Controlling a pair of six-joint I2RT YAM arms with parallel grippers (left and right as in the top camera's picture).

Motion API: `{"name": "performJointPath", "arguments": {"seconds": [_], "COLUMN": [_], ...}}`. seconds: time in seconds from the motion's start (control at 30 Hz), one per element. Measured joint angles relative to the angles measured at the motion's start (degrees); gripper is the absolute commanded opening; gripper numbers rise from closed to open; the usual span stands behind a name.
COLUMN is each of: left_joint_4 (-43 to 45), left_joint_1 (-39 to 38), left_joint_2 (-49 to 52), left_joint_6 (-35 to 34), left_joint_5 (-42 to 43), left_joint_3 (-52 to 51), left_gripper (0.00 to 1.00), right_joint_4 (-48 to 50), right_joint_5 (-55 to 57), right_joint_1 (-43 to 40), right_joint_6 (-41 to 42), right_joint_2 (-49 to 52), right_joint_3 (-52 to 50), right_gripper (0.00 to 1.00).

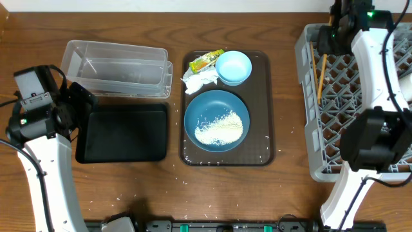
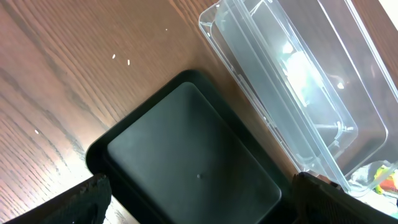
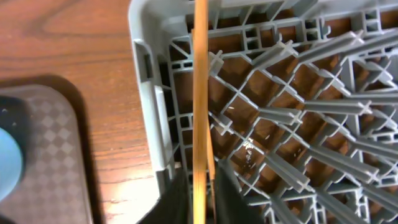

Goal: Sort waste into correct bins and load items into the dishwasher rack

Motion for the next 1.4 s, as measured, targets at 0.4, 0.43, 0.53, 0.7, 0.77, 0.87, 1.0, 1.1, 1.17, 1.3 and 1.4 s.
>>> {"name": "performJointPath", "arguments": {"seconds": [0.4,0.43,0.53,0.7,0.77,0.87,1.0,1.1,1.17,1.3,1.4], "left_joint_4": [0.0,0.0,0.0,0.0,0.0,0.0,0.0,0.0,0.0,0.0,0.0], "left_joint_1": [0.0,0.0,0.0,0.0,0.0,0.0,0.0,0.0,0.0,0.0,0.0], "left_joint_2": [0.0,0.0,0.0,0.0,0.0,0.0,0.0,0.0,0.0,0.0,0.0], "left_joint_6": [0.0,0.0,0.0,0.0,0.0,0.0,0.0,0.0,0.0,0.0,0.0], "left_joint_5": [0.0,0.0,0.0,0.0,0.0,0.0,0.0,0.0,0.0,0.0,0.0], "left_joint_3": [0.0,0.0,0.0,0.0,0.0,0.0,0.0,0.0,0.0,0.0,0.0], "left_gripper": [0.95,0.95,0.95,0.95,0.95,0.95,0.95,0.95,0.95,0.95,0.95], "right_joint_4": [-1.3,-1.4,-1.4,-1.1,-1.0,-1.0,-1.2,-2.3,-3.8,-5.9,-5.9], "right_joint_5": [-1.3,-2.3,-6.3,-14.6,-17.4,-20.2,-21.0,-19.7,-19.0,-18.3,-17.0], "right_joint_1": [0.0,0.0,0.1,1.4,2.7,5.7,11.5,17.6,21.3,28.3,33.0], "right_joint_6": [0.6,0.6,0.8,0.8,0.8,0.8,0.8,1.3,1.9,2.8,2.9], "right_joint_2": [0.2,0.2,0.2,0.2,0.2,0.2,0.2,0.2,0.2,0.2,0.2], "right_joint_3": [0.0,0.0,0.0,0.0,0.0,0.0,0.0,0.0,0.0,0.0,0.0], "right_gripper": [0.9,0.9,0.9,0.9,0.9,0.9,0.89,0.98,0.99,0.99,0.99]}}
